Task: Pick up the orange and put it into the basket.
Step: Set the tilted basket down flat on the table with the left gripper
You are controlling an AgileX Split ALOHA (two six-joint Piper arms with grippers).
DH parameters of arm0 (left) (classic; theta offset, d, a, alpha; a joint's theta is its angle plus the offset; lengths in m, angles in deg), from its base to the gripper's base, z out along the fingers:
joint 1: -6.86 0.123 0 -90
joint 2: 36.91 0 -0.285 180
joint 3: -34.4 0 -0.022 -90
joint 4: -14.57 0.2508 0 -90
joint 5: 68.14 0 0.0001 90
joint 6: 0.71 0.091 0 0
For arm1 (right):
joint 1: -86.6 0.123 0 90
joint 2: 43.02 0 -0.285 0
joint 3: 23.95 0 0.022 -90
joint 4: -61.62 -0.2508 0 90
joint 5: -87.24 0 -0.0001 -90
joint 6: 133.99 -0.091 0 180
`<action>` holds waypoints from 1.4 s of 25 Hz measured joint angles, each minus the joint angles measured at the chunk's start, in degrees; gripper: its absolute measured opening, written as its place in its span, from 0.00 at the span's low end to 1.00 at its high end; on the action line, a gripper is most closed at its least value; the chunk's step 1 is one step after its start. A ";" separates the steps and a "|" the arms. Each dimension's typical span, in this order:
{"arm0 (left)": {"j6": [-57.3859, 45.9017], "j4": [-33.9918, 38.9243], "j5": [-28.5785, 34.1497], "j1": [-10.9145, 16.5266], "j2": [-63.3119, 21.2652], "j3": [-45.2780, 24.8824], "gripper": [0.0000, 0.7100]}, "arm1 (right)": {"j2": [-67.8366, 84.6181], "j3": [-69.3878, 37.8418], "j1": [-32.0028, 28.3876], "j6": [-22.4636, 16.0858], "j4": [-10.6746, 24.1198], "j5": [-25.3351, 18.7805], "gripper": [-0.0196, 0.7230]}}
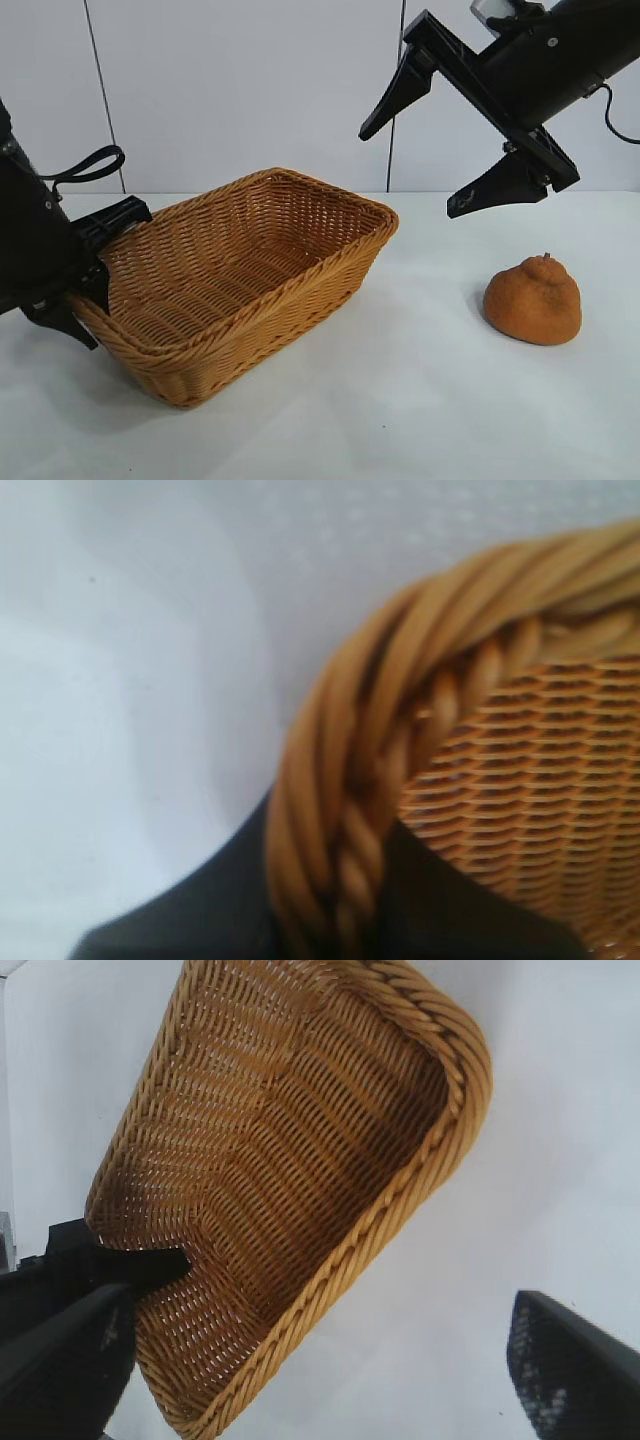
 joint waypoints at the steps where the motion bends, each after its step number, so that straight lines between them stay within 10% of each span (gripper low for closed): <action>1: 2.30 -0.58 1.72 0.43 0.78 1.48 0.13 | 0.00 0.00 0.00 0.00 0.00 -0.04 0.96; 13: 27.16 -2.49 11.16 2.17 8.14 13.48 0.13 | 0.00 0.00 0.00 0.00 0.00 -0.72 0.96; 29: 32.87 -3.81 10.99 2.17 13.76 14.42 0.14 | 0.00 0.00 0.00 -0.05 0.00 -0.95 0.96; 35: 32.98 -3.81 12.09 2.17 13.76 14.42 0.70 | 0.00 0.00 0.00 -0.05 0.00 -0.95 0.96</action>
